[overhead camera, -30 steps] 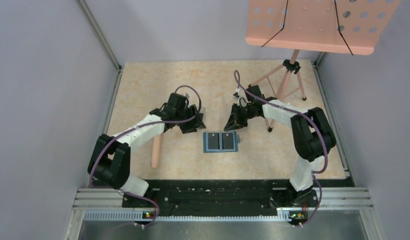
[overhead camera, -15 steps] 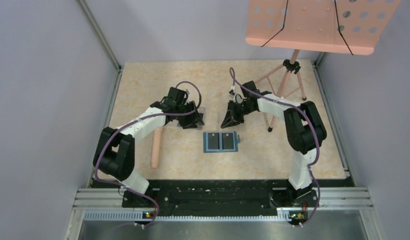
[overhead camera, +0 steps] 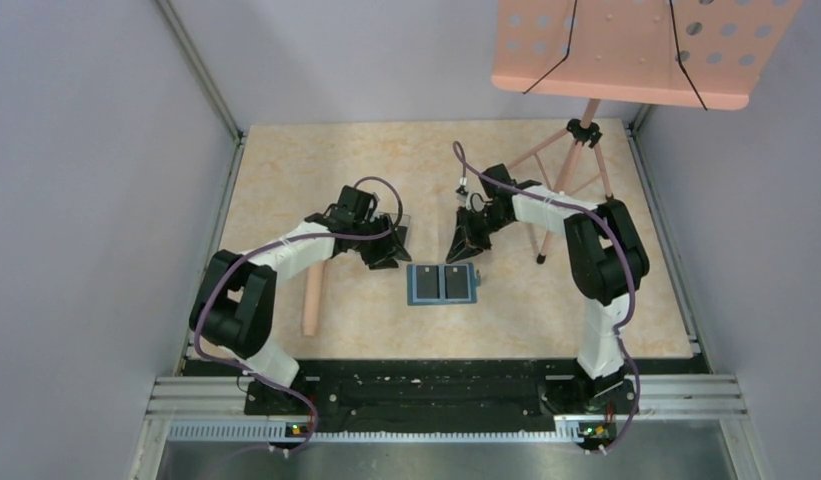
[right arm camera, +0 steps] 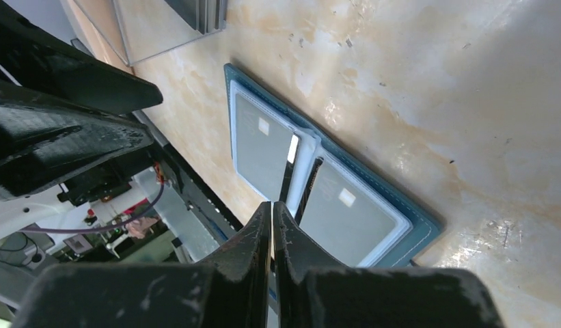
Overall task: Put the credit cards into the card holder
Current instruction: Close the card holder at the center of the board.
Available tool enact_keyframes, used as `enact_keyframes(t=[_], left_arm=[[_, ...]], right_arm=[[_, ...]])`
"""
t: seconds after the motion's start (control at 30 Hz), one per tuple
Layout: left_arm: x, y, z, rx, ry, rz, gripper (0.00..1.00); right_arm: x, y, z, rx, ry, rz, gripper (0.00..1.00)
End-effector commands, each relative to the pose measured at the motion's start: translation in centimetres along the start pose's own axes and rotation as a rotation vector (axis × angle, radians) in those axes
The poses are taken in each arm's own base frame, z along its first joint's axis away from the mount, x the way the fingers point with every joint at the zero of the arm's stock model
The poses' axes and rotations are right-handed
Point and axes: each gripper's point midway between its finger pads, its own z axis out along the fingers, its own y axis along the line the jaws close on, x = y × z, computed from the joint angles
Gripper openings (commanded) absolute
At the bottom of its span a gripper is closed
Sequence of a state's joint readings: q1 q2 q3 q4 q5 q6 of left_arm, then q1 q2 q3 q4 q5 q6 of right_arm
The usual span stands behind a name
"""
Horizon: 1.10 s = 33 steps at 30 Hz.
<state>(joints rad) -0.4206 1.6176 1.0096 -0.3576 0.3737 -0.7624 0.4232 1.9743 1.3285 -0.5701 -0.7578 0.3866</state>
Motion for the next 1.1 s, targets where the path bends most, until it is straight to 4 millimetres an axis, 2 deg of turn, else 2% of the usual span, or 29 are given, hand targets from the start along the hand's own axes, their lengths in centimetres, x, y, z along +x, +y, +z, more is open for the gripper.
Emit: enact_keyframes(t=[0.0,0.3,0.53,0.67,0.87,1.07], left_arm=[[1.4,-0.8,-0.2,0.074,0.005,-0.043,0.47],[4.5,0.3,1.3,0.103,0.026,-0.114,0.48],[6.2,2.2,1.7,0.086,0.017,-0.166,0.49],[6.6,3.5,2.1,0.049,0.001,-0.18,0.5],[5.8,4.3,2.7,-0.009,-0.023,-0.178,0.51],[5.3,4.6,3.2,-0.038,-0.02,-0.163,0.51]], right_arm=[[1.4,-0.6,0.3,0.026,0.034,-0.031,0.02],[3.5,-1.7,0.3,0.05,0.041,-0.019,0.0],[5.3,-2.0,0.8,0.053,0.04,-0.012,0.0],[5.2,-1.3,1.0,0.044,0.021,-0.036,0.0],[4.4,-0.2,1.4,0.03,-0.01,-0.065,0.0],[4.6,-0.9,2.5,0.055,0.005,-0.067,0.0]])
